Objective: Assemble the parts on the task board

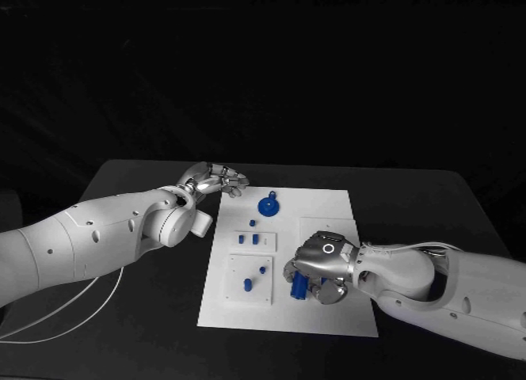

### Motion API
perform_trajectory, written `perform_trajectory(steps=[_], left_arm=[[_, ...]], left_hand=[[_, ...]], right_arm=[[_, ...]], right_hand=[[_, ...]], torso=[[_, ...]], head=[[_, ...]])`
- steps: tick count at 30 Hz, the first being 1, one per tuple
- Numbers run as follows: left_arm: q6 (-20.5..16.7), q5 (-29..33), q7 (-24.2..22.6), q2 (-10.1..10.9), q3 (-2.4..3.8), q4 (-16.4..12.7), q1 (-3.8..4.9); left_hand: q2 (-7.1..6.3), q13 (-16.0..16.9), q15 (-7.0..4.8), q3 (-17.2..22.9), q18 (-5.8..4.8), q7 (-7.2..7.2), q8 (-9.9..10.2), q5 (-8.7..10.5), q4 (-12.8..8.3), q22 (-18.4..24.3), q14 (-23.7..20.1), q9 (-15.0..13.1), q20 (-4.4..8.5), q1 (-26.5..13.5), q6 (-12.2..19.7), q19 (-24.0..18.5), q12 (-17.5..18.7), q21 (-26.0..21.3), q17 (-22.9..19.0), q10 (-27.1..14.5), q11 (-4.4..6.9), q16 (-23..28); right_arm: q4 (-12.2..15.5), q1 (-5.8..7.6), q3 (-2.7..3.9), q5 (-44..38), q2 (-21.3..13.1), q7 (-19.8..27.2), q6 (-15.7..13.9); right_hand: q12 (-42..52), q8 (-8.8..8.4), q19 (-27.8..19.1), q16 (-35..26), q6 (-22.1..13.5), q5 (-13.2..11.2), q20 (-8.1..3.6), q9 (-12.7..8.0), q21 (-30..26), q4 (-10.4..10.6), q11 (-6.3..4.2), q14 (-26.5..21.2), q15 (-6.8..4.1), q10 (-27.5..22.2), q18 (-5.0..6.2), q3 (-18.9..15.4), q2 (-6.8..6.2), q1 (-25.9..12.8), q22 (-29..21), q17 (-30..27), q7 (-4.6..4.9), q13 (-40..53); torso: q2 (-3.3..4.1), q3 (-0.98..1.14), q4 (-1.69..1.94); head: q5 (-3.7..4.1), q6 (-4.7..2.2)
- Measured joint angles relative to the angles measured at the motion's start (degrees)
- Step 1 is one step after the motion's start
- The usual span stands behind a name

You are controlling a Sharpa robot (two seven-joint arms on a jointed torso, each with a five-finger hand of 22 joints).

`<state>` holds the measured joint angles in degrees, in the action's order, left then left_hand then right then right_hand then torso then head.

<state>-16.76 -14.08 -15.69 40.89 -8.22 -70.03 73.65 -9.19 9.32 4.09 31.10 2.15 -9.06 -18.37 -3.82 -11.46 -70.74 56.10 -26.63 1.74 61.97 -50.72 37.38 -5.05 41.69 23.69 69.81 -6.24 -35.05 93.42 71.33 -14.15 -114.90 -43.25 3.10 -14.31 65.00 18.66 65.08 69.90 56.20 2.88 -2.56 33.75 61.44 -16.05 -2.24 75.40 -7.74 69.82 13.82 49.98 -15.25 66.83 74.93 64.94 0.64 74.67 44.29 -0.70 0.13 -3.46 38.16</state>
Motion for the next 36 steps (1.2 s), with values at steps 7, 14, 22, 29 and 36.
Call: perform_trajectory(steps=[7,14,22,29,36], left_arm=[[0.02,0.00,0.00,-0.02,0.00,0.01,0.00],[0.03,0.00,0.01,-0.02,0.00,0.03,0.00],[0.05,0.00,0.02,-0.03,0.00,0.04,0.00],[0.06,0.00,0.03,-0.03,0.00,0.05,0.00],[0.06,0.00,0.04,-0.03,0.00,0.06,0.00]], left_hand=[[0.00,-0.04,0.00,0.00,0.00,-0.02,0.00,0.00,0.00,0.00,0.00,0.00,0.00,0.00,-0.02,0.00,0.00,-0.01,0.06,0.00,0.00,0.00],[0.00,-0.05,0.00,0.00,0.00,-0.02,0.00,0.00,0.00,0.00,0.00,0.00,0.00,0.00,-0.02,0.00,0.00,0.00,0.05,0.00,0.00,0.00],[0.00,-0.04,0.00,0.00,0.00,-0.02,0.00,0.00,0.00,0.01,0.00,0.05,0.00,0.00,-0.02,0.00,0.00,0.00,0.11,0.00,0.00,0.00],[0.00,-0.04,0.00,-0.16,0.00,-0.02,0.00,0.00,-0.16,-0.04,0.00,0.05,0.00,0.00,-0.02,0.00,0.00,0.00,0.10,0.00,0.00,0.00],[0.00,-0.04,0.00,-0.16,0.00,-0.02,0.00,0.00,-0.16,-0.03,0.00,0.04,0.00,0.00,-0.02,0.00,0.00,0.00,0.16,0.00,0.00,0.22]], right_arm=[[-0.45,-0.39,0.00,0.12,0.23,0.02,0.32],[-1.12,-0.47,0.00,0.12,0.36,-0.12,0.33],[-1.22,-0.47,0.00,0.11,0.40,-0.20,0.35],[-1.25,-0.49,0.00,0.11,0.41,-0.21,0.63],[-1.26,-0.51,0.01,0.09,0.37,-0.26,0.96]], right_hand=[[0.08,-0.27,0.00,-0.12,-0.17,0.00,0.00,-0.44,0.00,0.00,0.00,-0.19,0.19,0.00,-0.01,0.00,0.00,0.00,0.00,-0.11,0.21,0.00],[1.56,-2.48,-0.73,-0.34,-1.71,0.00,0.11,-1.26,0.00,0.17,0.00,-0.80,0.16,0.00,0.46,0.17,-0.25,-0.25,0.00,-0.11,1.82,0.29],[1.33,-3.15,-1.15,-0.57,-2.28,0.01,0.29,-1.77,0.00,0.24,-0.40,-1.52,-0.17,-1.42,0.78,0.55,-0.54,0.06,0.00,-0.05,2.16,0.28],[1.33,-3.62,-1.55,-0.57,-3.55,0.01,0.32,-2.06,0.00,0.26,-0.42,-1.96,-0.12,-1.85,0.77,0.57,-0.52,0.08,0.00,0.11,1.62,0.28],[1.33,-3.91,-1.75,-0.57,-4.48,0.01,0.51,-2.33,0.00,0.11,-0.35,-2.35,-0.13,-2.19,0.77,0.74,-0.80,0.36,0.00,0.30,0.90,0.28]], torso=[[0.00,-0.03,0.00],[0.00,-0.03,0.00],[-0.01,-0.02,-0.01],[-0.01,-0.03,-0.01],[-0.02,-0.03,-0.01]], head=[[-0.01,0.18],[-0.07,0.20],[-0.14,0.17],[-0.13,0.26],[-0.13,0.29]])
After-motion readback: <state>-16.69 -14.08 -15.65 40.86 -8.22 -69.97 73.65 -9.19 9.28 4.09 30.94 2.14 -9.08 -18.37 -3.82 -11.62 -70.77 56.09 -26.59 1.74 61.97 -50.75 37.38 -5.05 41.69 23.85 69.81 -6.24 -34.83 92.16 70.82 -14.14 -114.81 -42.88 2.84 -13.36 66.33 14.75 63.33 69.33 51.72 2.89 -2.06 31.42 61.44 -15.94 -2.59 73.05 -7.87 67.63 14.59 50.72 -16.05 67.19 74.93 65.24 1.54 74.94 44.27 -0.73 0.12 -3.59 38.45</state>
